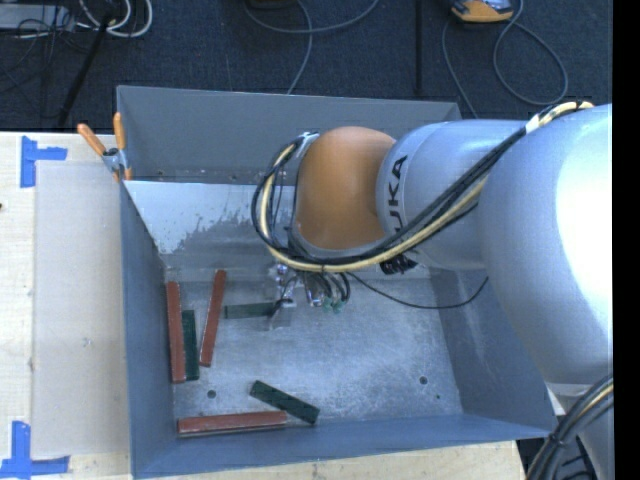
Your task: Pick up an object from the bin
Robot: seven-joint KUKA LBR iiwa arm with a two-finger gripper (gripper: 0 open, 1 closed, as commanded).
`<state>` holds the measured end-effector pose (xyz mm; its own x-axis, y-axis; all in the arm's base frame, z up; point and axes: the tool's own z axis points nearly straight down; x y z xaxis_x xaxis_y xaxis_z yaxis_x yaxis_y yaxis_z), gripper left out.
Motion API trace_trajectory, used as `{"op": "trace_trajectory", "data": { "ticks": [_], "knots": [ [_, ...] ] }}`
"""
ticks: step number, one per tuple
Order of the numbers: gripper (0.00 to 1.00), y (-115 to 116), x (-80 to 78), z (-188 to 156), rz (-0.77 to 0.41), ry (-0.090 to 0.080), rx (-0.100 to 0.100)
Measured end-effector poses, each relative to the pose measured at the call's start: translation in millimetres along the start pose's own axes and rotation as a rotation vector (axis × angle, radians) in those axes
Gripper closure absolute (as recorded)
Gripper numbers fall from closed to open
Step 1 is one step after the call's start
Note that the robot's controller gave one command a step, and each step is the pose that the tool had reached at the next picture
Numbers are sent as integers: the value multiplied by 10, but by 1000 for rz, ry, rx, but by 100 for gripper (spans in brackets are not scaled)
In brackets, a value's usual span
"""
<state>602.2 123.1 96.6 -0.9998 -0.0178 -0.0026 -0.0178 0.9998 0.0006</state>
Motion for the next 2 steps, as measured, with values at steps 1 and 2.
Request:
{"op": "trace_trajectory", "data": {
  "ticks": [1, 2],
  "knots": [
    [100, -3, -18, -464, 3, -3, 0],
    [100, -5, -35, -987, 5, -4, -1]
  ]
}}
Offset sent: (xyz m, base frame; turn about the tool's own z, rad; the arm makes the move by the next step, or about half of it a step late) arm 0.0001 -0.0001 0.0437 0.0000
